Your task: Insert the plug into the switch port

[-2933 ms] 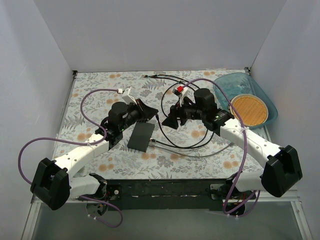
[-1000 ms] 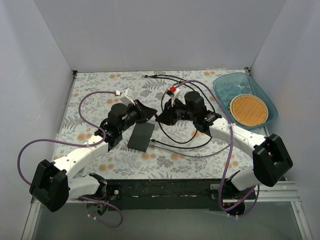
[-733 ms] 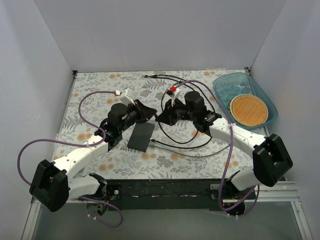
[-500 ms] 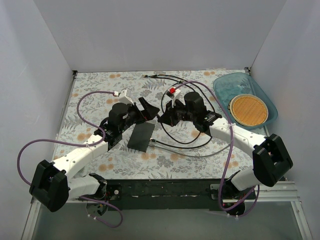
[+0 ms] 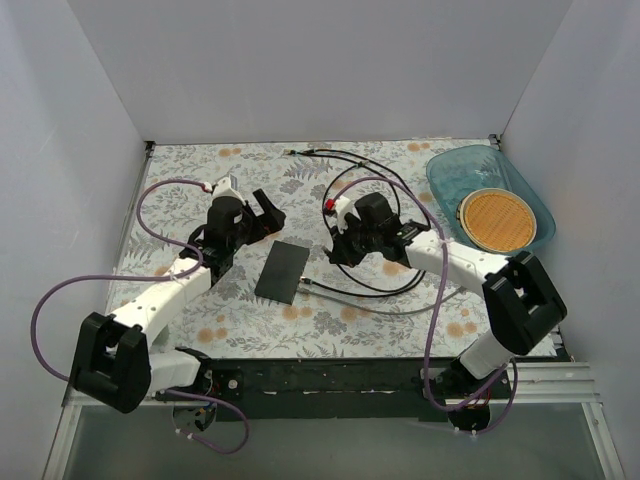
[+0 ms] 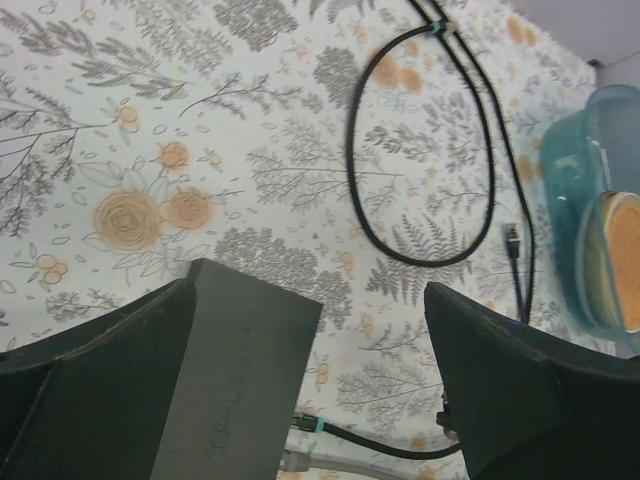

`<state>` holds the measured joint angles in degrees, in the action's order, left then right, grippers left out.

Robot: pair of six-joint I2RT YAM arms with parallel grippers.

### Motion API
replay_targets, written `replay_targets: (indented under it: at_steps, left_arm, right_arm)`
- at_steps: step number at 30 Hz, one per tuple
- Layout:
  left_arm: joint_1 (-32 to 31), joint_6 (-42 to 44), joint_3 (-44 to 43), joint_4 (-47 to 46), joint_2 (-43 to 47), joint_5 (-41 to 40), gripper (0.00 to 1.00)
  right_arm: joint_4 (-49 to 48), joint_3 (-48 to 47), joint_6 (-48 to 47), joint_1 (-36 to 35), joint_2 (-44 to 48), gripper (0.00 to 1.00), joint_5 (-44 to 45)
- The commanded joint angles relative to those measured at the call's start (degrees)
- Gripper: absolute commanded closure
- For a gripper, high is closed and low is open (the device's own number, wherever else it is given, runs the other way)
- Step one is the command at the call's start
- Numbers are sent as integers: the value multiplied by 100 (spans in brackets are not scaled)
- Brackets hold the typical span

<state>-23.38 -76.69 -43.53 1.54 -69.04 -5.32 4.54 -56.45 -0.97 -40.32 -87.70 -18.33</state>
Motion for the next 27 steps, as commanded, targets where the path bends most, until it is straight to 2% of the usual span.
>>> replay_targets:
  at_steps: [1, 12, 21, 27]
  left_arm:
    - [272, 215, 46, 215, -407, 215, 2]
    - [492, 356, 275, -513, -1498, 1182, 8]
    - [492, 268, 380, -866, -1754, 1815, 14]
    - [492, 251, 424, -822, -1701, 1798, 15]
  right_arm:
    - [706, -551, -772, -11, -475, 99, 74]
    - [987, -1096, -984, -73, -1415, 99, 118]
    - [1348, -1466, -1072, -319, -1803, 99, 259]
    - [1708, -1843, -1037, -591, -2119, 99, 496]
